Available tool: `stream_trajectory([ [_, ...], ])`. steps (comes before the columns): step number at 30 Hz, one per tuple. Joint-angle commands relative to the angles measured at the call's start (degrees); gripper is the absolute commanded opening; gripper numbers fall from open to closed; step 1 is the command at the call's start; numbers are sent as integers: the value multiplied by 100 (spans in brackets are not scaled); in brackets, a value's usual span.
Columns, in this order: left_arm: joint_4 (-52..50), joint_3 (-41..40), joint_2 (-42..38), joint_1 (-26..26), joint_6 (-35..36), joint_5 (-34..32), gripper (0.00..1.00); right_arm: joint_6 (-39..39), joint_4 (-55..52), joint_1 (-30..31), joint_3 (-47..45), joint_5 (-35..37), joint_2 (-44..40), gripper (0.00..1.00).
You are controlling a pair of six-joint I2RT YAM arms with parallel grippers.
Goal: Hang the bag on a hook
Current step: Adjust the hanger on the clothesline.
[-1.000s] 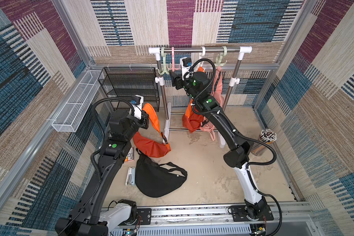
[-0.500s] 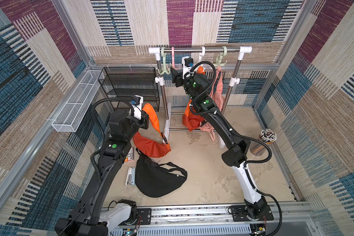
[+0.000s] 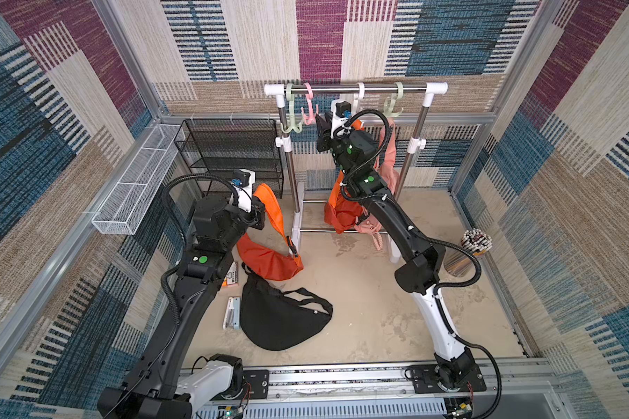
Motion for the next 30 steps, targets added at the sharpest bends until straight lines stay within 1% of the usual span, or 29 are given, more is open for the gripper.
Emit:
stream_trajectory([
  [1, 320, -11, 17, 9, -89, 14, 0, 12, 104, -14, 5, -205, -55, 33],
  [5, 328, -17, 33, 10, -115, 49, 0, 5, 174, -13, -5, -328, -18, 31],
  [7, 318, -11, 24, 2, -94, 41, 0, 7, 212, -18, -1, -357, -9, 26],
  [9, 306, -21, 19, 5, -67, 17, 0, 11, 249, -19, 3, -422, 14, 19],
  [13, 304, -23, 11, 3, -62, 5, 0, 11, 302, -16, 3, -401, 26, 10],
  [15, 299, -25, 6, 10, -63, 14, 0, 7, 296, -15, 4, -377, 25, 4],
  [17, 301, -34, 6, 10, -71, 22, 0, 17, 272, -15, 3, -230, -3, 0],
  [23, 334, -24, 32, 10, -119, 90, 0, -80, 13, -80, -40, 472, -165, 0],
  [30, 342, 136, 124, 2, -248, 439, 0, -232, -375, -222, -293, 750, -449, 0],
])
